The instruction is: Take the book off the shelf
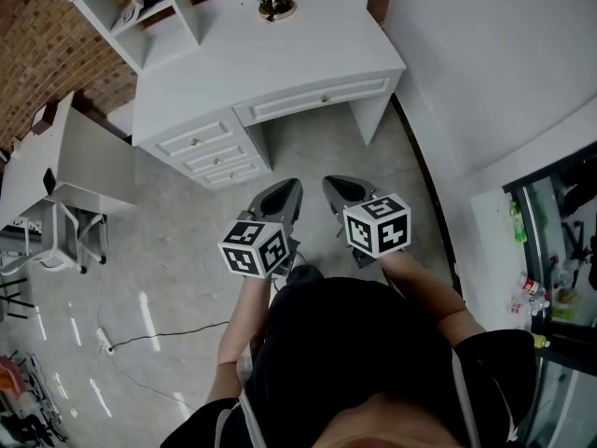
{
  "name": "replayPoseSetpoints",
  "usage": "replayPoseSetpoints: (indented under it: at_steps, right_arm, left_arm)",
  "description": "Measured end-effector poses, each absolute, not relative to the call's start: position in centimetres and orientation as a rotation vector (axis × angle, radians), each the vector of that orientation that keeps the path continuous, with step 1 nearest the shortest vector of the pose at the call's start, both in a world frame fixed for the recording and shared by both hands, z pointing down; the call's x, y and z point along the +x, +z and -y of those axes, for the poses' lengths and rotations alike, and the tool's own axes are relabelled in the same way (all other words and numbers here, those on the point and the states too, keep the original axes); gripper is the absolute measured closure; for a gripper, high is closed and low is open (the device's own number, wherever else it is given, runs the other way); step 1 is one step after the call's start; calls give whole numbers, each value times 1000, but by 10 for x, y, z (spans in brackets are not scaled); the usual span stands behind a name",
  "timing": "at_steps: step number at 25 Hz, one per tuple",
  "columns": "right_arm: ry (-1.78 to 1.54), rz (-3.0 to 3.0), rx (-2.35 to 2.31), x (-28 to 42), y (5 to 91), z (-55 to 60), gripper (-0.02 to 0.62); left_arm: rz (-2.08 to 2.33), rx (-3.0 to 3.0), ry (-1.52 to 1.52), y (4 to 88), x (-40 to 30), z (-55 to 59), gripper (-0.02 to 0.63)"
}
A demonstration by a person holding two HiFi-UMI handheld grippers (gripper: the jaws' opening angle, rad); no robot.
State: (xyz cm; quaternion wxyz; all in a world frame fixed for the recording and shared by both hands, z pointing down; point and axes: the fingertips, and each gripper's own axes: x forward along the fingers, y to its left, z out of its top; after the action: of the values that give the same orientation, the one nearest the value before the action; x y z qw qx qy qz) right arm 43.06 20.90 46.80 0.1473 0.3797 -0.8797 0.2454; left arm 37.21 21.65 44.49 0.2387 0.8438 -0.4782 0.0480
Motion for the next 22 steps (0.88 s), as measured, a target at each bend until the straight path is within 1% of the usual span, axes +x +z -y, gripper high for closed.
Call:
replayPoseSetpoints:
  at_steps: [9,22]
  right_arm:
    - [721,2505,1087,371,474,-173,597]
    - [706,2493,1021,300,483,-153,597]
  left_arm:
    - [1327,2287,110,448,307,-177,600]
    - [1366,2235,86,458,233,-157,600]
